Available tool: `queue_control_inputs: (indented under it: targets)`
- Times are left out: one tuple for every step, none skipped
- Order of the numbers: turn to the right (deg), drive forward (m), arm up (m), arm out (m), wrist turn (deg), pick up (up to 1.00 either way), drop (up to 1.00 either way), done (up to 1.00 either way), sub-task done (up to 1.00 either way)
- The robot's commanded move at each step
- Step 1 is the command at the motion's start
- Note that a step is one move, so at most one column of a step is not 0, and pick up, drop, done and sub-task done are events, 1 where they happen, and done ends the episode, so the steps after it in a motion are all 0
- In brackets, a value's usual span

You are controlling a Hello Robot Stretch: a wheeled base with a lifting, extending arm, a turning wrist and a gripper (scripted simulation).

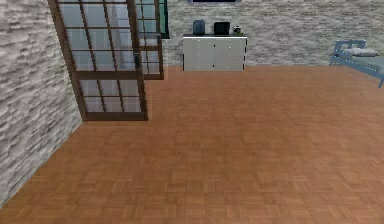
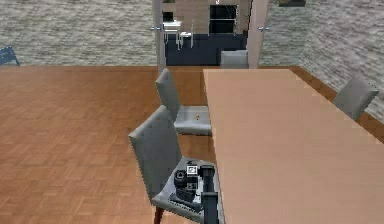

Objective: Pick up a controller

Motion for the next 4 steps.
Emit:
queue_control_inputs:
  targets:
    - [0.0, 0.0, -0.3, 0.0, 0.0, 0.0, 0.0, 0.0, 0.0]
    - [0.0, 0.0, 0.0, 0.0, 0.0, 1.0, 0.0, 0.0, 0.0]
    - [0.0, 0.0, 0.1, 0.0, 0.0, 0.0, 0.0, 0.0, 0.0]
    - [0.0, 0.0, 0.0, 0.0, 0.0, 0.0, 0.0, 1.0, 0.0]
